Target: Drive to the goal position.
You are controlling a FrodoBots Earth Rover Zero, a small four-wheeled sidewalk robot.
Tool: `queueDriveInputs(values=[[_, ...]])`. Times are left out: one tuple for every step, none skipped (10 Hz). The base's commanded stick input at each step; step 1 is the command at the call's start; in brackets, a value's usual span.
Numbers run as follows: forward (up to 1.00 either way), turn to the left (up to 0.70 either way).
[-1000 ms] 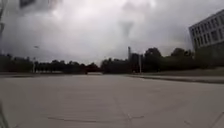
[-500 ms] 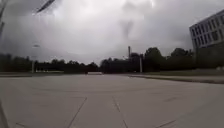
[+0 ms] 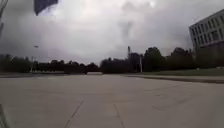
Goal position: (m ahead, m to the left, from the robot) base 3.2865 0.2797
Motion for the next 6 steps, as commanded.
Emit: queueDriveInputs(values=[[0.70, 0.00], [0.70, 0.00], [0.70, 0.00], [0.70, 0.00], [0.70, 0.00], [0.70, 0.00]])
